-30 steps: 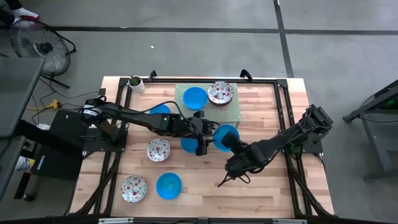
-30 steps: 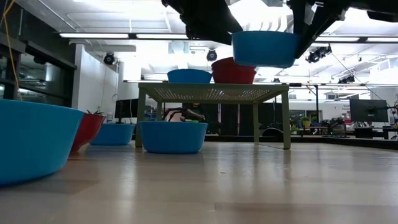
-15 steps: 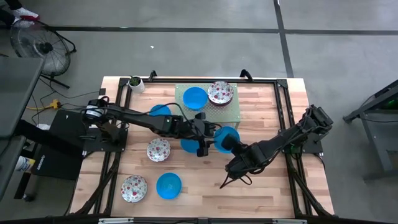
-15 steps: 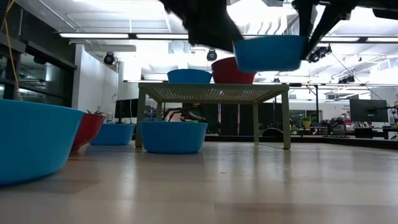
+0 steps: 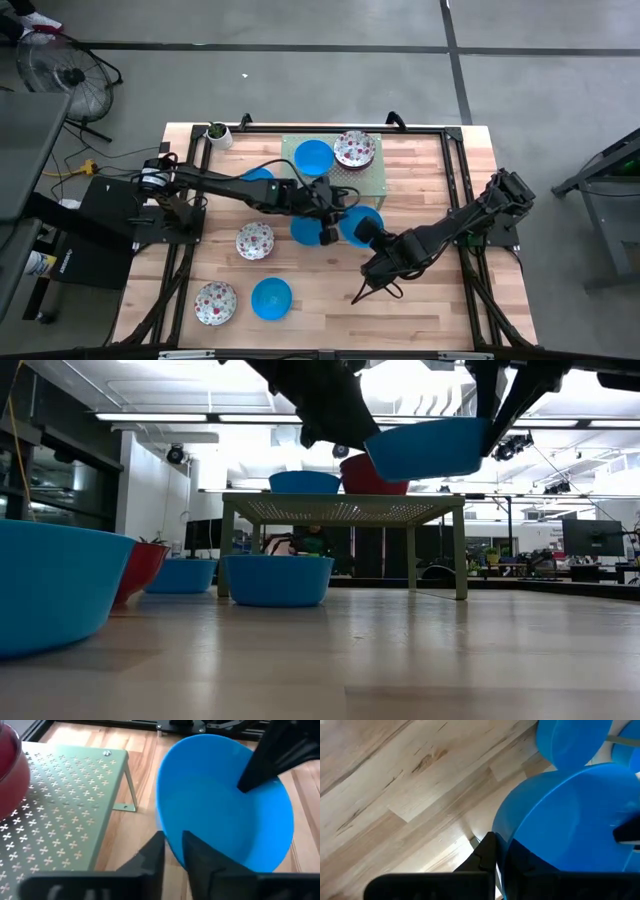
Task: Pick & Place Mini bowls
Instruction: Stack the blue bowl on top of the blue bowl on the shelf
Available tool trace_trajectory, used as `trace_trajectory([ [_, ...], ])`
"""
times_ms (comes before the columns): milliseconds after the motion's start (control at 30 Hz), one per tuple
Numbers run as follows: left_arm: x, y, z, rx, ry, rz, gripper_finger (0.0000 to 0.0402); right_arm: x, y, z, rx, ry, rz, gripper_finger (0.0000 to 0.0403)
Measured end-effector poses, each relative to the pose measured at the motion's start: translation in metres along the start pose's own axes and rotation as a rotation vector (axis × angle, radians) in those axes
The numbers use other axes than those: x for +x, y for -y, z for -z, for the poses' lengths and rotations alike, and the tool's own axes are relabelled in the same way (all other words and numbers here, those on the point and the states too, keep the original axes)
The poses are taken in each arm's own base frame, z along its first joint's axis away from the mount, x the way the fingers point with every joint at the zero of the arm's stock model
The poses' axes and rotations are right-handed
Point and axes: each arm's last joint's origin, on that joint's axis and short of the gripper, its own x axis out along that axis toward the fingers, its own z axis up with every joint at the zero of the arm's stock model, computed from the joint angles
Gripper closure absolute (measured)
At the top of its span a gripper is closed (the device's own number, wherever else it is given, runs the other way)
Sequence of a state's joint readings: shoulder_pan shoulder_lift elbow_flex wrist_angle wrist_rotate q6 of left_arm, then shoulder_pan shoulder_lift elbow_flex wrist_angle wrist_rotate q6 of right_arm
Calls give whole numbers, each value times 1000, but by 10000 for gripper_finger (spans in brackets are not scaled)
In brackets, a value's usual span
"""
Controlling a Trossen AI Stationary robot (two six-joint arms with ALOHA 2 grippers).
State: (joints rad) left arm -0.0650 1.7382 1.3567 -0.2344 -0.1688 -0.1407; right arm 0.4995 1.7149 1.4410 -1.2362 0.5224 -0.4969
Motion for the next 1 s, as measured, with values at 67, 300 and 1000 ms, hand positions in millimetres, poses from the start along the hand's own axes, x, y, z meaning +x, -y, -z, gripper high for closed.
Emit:
trace_trajectory([
  [67,0,0,0,1,-1,15,384,0,0,0,4,4,0,402],
  [300,0,1,0,12,-5,33,397,-1,1,-4,68,40,2,392],
  [1000,1,2,4,65,-36,58,401,-19,12,-2,442,67,2,265],
])
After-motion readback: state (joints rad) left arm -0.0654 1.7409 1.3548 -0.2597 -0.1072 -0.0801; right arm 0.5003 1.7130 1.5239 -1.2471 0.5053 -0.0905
